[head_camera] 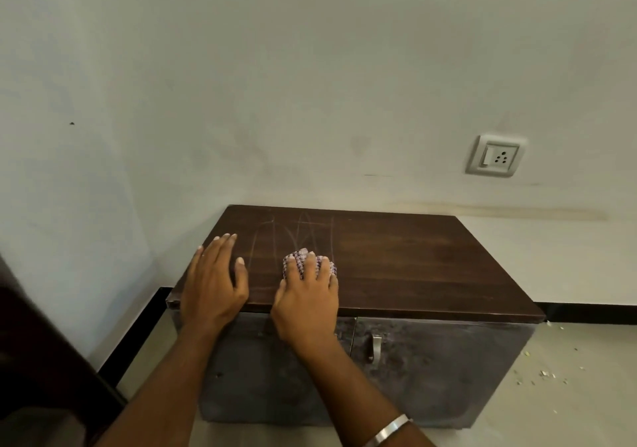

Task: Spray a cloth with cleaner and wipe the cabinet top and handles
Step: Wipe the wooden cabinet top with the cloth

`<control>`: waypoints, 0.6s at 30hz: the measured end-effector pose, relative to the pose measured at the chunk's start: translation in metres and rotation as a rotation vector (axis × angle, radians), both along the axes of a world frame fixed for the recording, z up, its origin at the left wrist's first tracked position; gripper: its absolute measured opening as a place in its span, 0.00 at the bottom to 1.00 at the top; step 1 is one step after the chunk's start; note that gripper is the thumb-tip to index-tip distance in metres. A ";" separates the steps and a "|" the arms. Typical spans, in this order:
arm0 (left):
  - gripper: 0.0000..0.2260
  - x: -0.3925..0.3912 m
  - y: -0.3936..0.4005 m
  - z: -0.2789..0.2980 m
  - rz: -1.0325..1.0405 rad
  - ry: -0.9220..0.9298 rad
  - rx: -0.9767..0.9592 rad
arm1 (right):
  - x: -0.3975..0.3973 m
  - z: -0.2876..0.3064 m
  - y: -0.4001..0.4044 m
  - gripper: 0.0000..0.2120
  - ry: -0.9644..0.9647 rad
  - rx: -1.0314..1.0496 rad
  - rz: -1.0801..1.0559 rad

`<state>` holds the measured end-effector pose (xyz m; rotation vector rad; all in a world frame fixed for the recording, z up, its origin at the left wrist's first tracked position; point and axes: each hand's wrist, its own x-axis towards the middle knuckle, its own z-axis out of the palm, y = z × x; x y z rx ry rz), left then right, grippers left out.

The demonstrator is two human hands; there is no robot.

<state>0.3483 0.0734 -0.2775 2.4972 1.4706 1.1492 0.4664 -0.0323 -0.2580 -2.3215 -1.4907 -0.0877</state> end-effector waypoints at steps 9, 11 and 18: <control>0.26 0.000 0.002 -0.001 -0.009 0.013 -0.005 | 0.069 -0.002 -0.044 0.25 -0.016 -0.008 -0.201; 0.26 0.000 0.003 -0.002 -0.011 0.016 -0.012 | 0.070 -0.001 -0.045 0.25 -0.015 -0.023 -0.233; 0.27 0.001 0.004 -0.003 -0.005 0.028 -0.001 | 0.018 0.005 -0.003 0.26 -0.021 -0.051 -0.121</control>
